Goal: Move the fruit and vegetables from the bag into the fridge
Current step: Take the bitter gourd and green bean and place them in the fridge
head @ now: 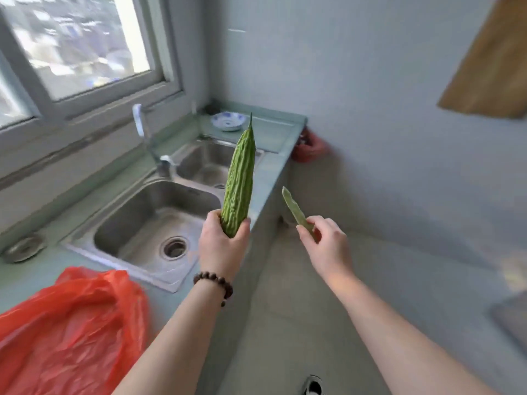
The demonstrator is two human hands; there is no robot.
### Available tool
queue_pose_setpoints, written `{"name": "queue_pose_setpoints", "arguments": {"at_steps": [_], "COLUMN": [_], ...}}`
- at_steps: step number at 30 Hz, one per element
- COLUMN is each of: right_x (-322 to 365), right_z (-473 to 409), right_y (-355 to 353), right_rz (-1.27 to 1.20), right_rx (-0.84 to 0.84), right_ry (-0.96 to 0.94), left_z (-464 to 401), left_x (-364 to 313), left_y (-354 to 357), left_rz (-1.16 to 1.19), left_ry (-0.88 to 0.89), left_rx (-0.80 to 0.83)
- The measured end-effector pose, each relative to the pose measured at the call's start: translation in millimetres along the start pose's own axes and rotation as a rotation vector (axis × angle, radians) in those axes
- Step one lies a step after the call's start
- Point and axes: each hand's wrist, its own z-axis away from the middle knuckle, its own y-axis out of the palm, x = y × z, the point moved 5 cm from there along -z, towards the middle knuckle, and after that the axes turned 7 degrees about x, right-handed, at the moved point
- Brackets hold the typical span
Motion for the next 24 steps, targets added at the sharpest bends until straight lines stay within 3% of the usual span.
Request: {"name": "queue_pose_setpoints", "arguments": {"at_steps": [11, 24], "right_x": [-176.1, -358.0], "right_z": [84.8, 164.7], "right_y": [-180.5, -409.6], "right_rz": [0.179, 0.304], "right_rx": [-0.418, -0.770], "right_ry": [0.387, 0.630], "left_z": [75.7, 205.7], "left_x": [-123.8, -287.6], "left_y": [247.0, 503.8], "left_rz": [0.022, 0.058], "left_ry": [0.213, 0.417], "left_rx": [0.547, 0.886]}}
